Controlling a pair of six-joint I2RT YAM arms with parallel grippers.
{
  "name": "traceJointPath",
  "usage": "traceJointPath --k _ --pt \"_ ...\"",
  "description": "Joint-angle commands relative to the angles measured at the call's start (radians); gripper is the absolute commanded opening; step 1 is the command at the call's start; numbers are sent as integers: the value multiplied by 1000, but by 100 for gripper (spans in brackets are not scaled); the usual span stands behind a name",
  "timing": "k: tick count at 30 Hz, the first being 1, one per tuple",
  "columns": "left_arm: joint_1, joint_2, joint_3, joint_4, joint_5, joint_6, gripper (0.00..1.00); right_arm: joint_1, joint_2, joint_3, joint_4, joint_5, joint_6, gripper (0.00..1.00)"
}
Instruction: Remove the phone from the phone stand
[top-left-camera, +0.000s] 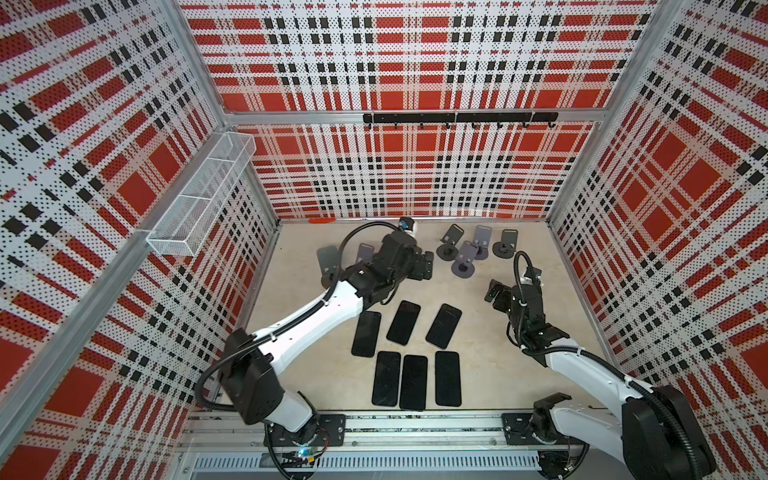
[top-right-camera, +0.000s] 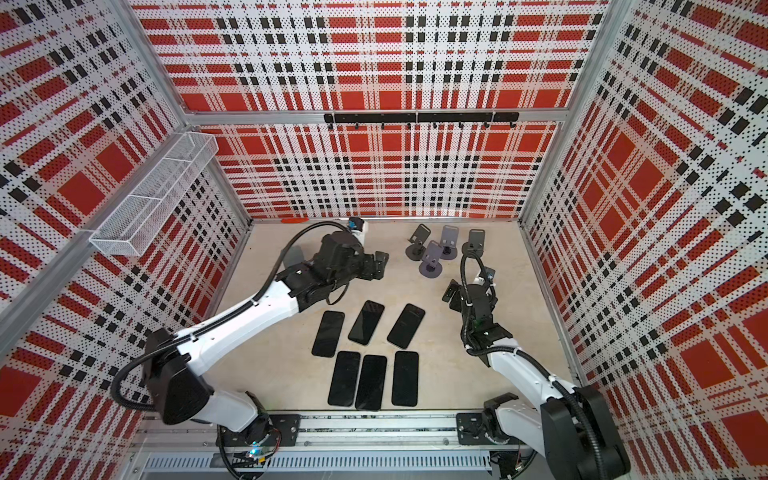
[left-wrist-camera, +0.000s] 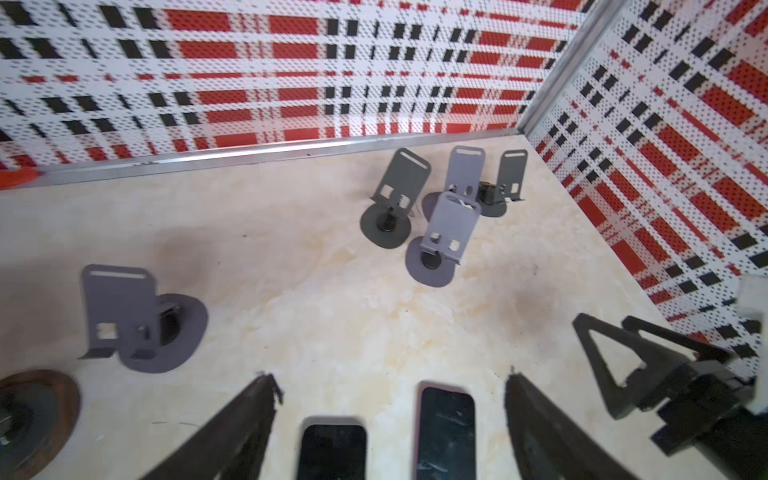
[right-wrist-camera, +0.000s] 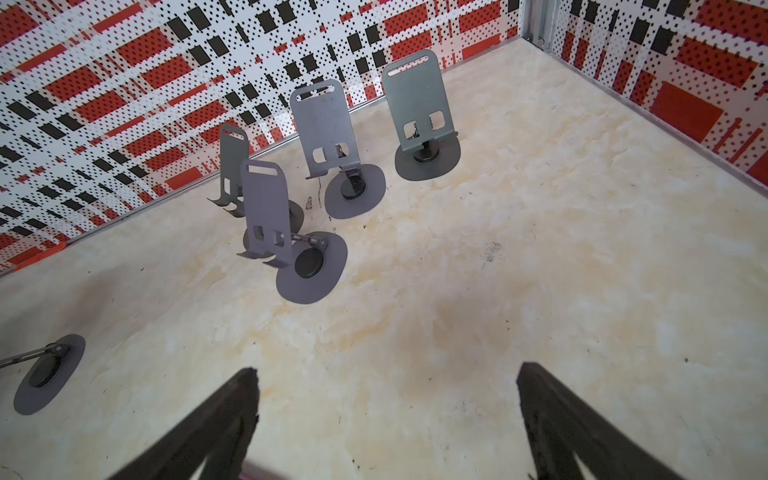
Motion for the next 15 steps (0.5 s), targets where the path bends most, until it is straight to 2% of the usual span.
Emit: traceJointPath --k 1,4,7,9,12,15 --pt "68 -111 -166 141 -101 0 98 -6 -13 14 42 47 45 100" --pt "80 -292 -382 332 -246 46 98 -2 -60 -2 100 19 -9 100" --pt "87 -467 -581 542 -340 149 98 -2 -106 -36 127 97 -41 100" --pt "113 -549 -676 647 -421 198 98 -2 -138 -52 159 116 -120 100" --pt "207 -599 -769 745 -404 220 98 -2 -173 -86 241 131 -197 100" --pt "292 -579 -833 788 -377 210 98 -4 -162 -197 509 28 -398 100"
